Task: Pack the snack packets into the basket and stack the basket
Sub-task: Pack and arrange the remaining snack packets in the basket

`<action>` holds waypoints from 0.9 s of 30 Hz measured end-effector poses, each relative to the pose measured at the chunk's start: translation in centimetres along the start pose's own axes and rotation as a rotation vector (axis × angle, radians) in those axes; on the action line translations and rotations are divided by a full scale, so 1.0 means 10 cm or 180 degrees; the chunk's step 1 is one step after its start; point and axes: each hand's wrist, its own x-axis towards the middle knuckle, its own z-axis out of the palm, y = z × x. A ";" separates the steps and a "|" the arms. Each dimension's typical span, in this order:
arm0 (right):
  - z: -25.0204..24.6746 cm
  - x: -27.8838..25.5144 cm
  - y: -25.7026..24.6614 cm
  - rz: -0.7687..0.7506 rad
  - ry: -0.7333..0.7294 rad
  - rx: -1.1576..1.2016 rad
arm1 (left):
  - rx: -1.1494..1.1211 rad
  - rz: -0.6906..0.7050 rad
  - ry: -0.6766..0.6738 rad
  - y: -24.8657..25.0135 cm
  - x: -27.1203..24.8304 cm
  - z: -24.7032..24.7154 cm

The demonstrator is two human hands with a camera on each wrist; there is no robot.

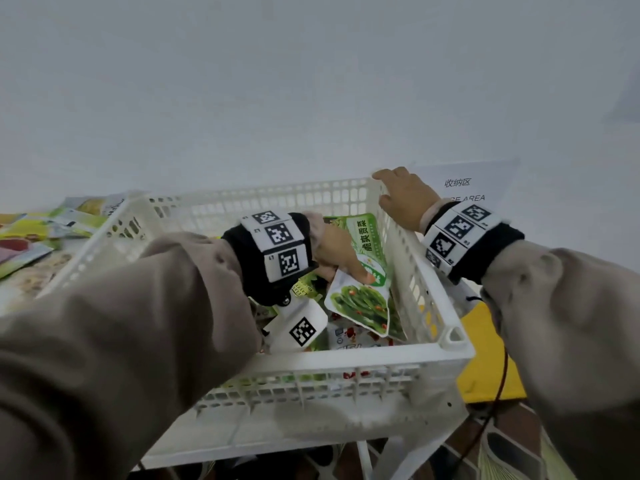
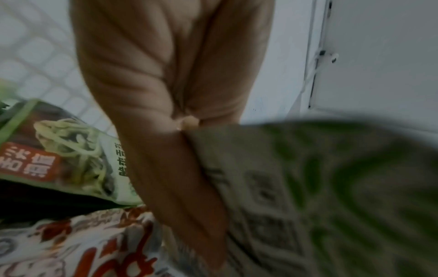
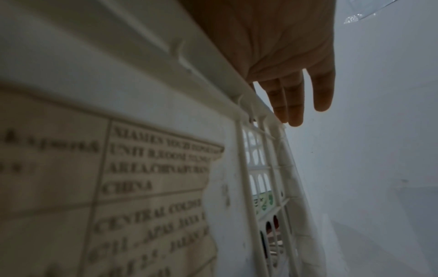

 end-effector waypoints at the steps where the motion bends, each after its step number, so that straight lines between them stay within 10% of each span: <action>1: 0.00 0.00 0.00 -0.0004 0.0001 0.0009 | -0.0104 -0.0108 -0.0284 0.02 0.04 0.03; 13: 0.01 0.02 0.02 -0.0040 -0.0069 0.0248 | 0.0748 -0.0383 0.0051 0.08 -0.01 0.09; 27: 0.03 0.03 0.03 -0.0086 -0.0025 0.0288 | -0.0658 0.0005 0.0597 -0.17 -0.22 -0.21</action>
